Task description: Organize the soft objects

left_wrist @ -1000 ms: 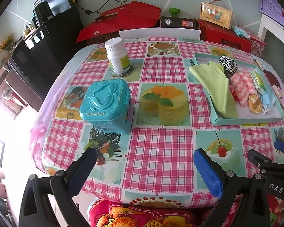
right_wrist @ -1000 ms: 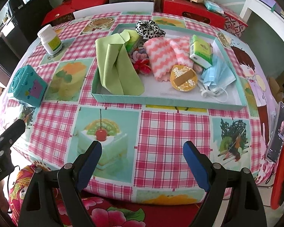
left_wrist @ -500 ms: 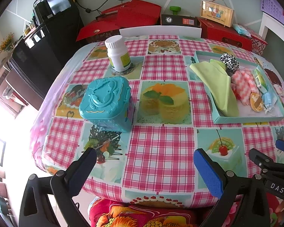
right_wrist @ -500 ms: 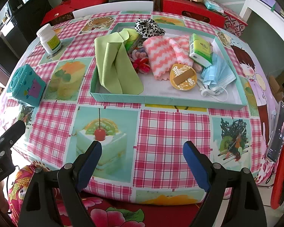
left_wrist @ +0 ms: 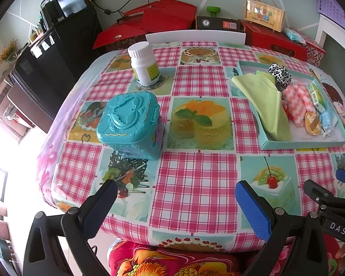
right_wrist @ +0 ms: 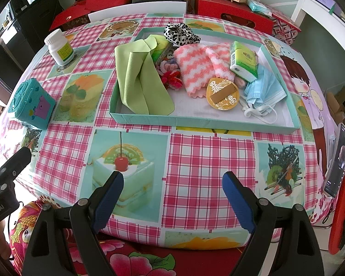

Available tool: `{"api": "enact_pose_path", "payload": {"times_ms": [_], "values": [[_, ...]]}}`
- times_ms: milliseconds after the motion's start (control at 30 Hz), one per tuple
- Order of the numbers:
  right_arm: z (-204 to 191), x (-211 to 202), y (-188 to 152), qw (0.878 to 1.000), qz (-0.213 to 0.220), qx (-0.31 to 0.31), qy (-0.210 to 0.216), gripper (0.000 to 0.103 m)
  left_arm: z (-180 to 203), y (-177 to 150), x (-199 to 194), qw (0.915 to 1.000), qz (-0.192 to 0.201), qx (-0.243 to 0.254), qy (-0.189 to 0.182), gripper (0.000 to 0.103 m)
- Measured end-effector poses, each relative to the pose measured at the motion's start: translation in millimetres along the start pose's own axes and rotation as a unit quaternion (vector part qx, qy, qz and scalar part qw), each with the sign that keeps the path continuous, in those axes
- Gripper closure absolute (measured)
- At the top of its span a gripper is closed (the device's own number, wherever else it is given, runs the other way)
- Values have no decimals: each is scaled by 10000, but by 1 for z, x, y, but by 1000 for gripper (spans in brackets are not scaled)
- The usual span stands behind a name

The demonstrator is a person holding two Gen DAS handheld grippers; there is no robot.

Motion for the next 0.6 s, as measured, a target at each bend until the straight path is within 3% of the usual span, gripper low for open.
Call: {"api": "enact_pose_path", "payload": {"times_ms": [600], "values": [[0,0,0,10000,-1,3,-2,15,-2,-1,1,10000,-36,4,30,0]]}}
Point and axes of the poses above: each gripper's, at about its wrist camera, not at the fingertips, and x roughly the way its jaws point, z to its right, y to its top, the point moved 2 cm from there along x, roughly the way its jaws point, and after that the axes turned 1 degree about x, right-handed, at the moved point
